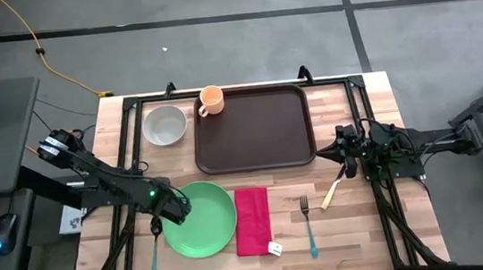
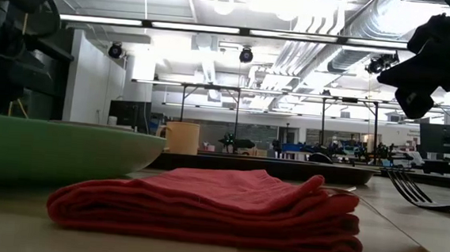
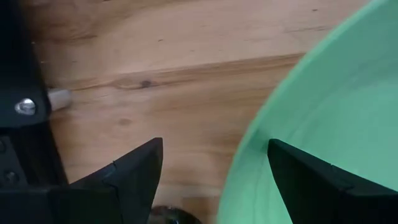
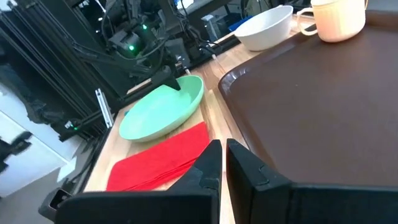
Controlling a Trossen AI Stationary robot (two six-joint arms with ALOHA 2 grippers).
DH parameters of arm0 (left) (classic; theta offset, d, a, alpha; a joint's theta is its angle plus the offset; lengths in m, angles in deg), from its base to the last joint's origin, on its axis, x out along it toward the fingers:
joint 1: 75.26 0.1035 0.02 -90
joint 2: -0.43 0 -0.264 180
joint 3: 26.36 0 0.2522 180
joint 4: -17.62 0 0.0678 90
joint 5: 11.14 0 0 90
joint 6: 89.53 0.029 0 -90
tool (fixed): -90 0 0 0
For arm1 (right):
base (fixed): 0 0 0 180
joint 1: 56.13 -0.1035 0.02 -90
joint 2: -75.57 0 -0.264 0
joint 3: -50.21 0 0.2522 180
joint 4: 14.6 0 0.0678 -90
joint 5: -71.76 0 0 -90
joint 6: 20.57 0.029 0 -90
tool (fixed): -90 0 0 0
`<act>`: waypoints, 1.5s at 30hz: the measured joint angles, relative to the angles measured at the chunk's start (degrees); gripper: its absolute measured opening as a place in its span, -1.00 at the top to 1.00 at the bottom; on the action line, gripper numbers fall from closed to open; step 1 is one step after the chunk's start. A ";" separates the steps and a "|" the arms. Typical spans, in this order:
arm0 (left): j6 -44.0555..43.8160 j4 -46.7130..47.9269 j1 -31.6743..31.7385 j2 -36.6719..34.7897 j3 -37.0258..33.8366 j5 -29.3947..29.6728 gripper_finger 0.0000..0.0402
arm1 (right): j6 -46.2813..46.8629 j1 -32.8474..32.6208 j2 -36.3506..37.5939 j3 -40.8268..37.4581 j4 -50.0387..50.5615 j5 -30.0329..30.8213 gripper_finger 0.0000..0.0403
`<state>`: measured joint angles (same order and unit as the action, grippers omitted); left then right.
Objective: Set up tray
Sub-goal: Put the green plate on the brown tray to the bottom of the yellow cup
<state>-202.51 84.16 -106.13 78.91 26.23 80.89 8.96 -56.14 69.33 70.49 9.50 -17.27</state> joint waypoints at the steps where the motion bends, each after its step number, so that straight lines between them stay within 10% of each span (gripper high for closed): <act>1: 0.03 -0.85 0.37 -0.04 -0.37 0.01 -0.60 | 0.44 0.00 0.00 0.00 -0.01 0.00 1.00; 16: 3.25 -6.41 2.06 -0.02 -1.00 -0.35 -0.55 | 3.06 0.00 0.00 0.02 -0.87 1.64 1.00; 34: 3.26 -6.79 2.01 -0.25 -0.88 -0.43 0.50 | 3.71 0.01 0.00 0.02 -1.57 2.06 1.00; 45: 2.10 -4.04 2.02 -4.75 -0.94 0.81 0.76 | 3.71 0.00 0.00 0.04 -1.34 2.06 1.00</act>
<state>-200.41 80.13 -104.11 74.16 25.29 81.71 12.66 -56.14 69.33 70.53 8.16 -15.21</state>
